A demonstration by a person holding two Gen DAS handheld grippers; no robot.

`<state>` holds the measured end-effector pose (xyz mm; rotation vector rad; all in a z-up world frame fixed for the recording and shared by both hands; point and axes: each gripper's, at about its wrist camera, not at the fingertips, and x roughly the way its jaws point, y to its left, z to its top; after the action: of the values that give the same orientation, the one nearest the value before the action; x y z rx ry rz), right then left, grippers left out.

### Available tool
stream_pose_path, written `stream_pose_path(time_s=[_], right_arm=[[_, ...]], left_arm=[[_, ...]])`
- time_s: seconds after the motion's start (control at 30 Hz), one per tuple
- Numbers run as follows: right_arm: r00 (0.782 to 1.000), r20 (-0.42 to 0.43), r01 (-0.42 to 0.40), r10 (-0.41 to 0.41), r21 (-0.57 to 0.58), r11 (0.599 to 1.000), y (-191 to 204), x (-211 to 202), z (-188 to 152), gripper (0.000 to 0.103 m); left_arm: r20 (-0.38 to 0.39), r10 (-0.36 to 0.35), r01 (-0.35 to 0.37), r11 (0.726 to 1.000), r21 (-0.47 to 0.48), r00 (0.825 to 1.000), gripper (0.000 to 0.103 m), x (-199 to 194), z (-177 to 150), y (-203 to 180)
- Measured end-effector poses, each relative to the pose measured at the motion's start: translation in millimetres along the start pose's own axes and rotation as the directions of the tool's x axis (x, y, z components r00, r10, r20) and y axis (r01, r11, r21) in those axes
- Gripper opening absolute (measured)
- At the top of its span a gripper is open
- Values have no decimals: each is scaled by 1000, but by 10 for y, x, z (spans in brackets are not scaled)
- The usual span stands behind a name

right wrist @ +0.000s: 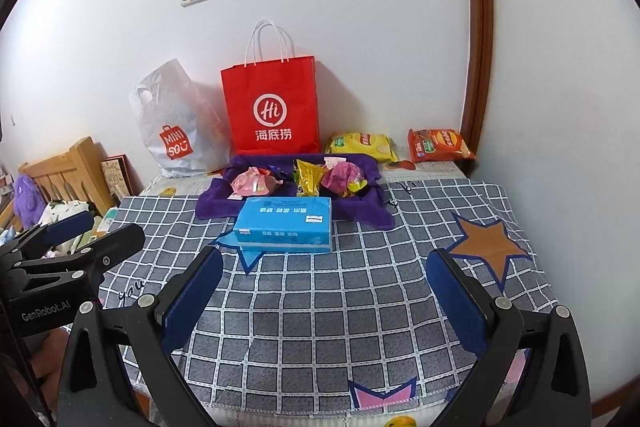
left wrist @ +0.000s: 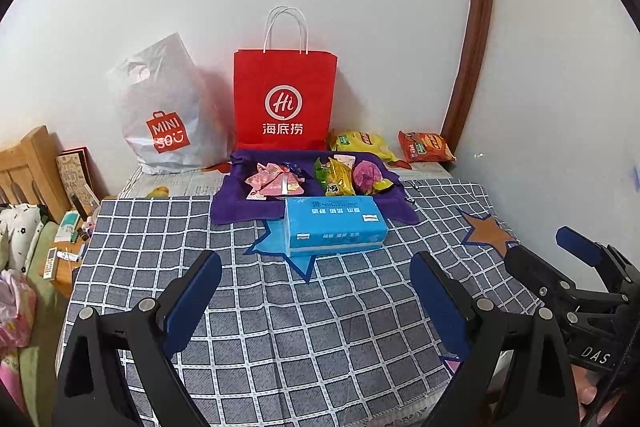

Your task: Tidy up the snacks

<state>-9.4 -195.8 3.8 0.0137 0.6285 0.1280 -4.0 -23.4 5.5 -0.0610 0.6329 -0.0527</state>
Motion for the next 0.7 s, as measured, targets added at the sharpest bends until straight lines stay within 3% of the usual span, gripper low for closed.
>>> stream_pose_path(time_s=[0.7], right_arm=[[1000, 5, -10, 10, 10, 1000, -13, -23, -19, 101]], left_arm=[[-8, -4, 5, 1000, 3, 1000, 95, 17, -18, 8]])
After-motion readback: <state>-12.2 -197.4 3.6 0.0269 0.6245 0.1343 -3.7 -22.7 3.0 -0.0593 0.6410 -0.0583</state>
